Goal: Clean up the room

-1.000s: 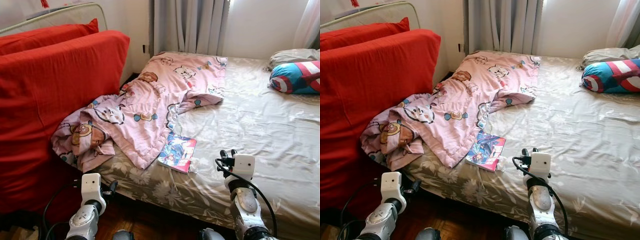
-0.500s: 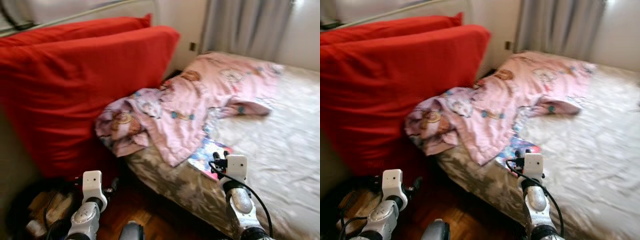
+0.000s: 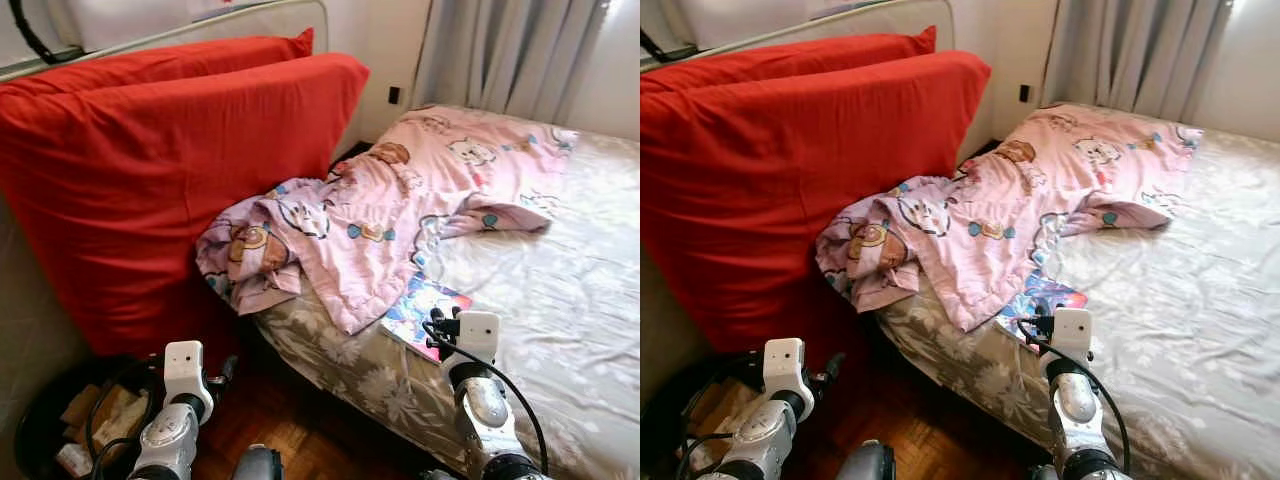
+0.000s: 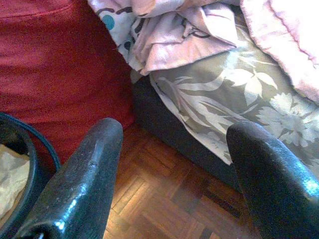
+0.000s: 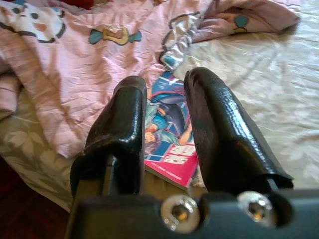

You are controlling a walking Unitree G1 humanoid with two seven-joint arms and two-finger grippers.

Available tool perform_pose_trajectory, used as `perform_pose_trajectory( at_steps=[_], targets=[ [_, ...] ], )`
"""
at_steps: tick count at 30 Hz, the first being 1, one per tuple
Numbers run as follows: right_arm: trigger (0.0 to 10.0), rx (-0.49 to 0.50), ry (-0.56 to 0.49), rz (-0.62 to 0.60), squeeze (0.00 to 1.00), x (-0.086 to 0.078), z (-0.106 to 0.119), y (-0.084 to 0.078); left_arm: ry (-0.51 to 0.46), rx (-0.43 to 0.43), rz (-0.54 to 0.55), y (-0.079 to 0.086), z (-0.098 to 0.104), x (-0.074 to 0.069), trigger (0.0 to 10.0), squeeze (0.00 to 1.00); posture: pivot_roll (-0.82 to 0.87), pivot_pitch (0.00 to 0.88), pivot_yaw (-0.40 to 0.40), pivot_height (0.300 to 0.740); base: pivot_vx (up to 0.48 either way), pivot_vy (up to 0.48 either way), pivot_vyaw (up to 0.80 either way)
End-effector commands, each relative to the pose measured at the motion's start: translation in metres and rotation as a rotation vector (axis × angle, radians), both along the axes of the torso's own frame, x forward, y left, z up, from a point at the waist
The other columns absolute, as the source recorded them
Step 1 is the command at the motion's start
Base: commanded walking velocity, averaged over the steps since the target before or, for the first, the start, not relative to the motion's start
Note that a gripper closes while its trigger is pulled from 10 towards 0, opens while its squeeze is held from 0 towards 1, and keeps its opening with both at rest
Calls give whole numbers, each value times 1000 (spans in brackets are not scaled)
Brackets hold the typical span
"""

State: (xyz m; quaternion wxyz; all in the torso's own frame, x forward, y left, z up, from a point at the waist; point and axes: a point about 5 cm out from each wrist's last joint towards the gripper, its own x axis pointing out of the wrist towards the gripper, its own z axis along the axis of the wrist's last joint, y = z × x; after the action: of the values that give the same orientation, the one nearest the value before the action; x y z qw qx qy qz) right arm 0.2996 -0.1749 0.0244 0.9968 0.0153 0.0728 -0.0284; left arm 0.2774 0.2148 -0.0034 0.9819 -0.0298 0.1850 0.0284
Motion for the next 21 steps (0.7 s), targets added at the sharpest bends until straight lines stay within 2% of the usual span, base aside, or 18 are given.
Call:
perform_pose_trajectory(
  at_steps=[1,9,21],
  targets=[
    [10000,10,21,-6,0,-2,-3,0,1,0,4,2,0,0,10000,0,2,0,1,620,0,0,0],
    [10000,22,47,-1,0,-3,-6,1,16,-16,-2,1,-3,-3,10000,0,0,0,2,620,0,0,0],
    [10000,20,67,24,0,-4,-9,2,28,-21,-4,-3,-4,-2,10000,0,1,0,1,620,263,0,0]
  ],
)
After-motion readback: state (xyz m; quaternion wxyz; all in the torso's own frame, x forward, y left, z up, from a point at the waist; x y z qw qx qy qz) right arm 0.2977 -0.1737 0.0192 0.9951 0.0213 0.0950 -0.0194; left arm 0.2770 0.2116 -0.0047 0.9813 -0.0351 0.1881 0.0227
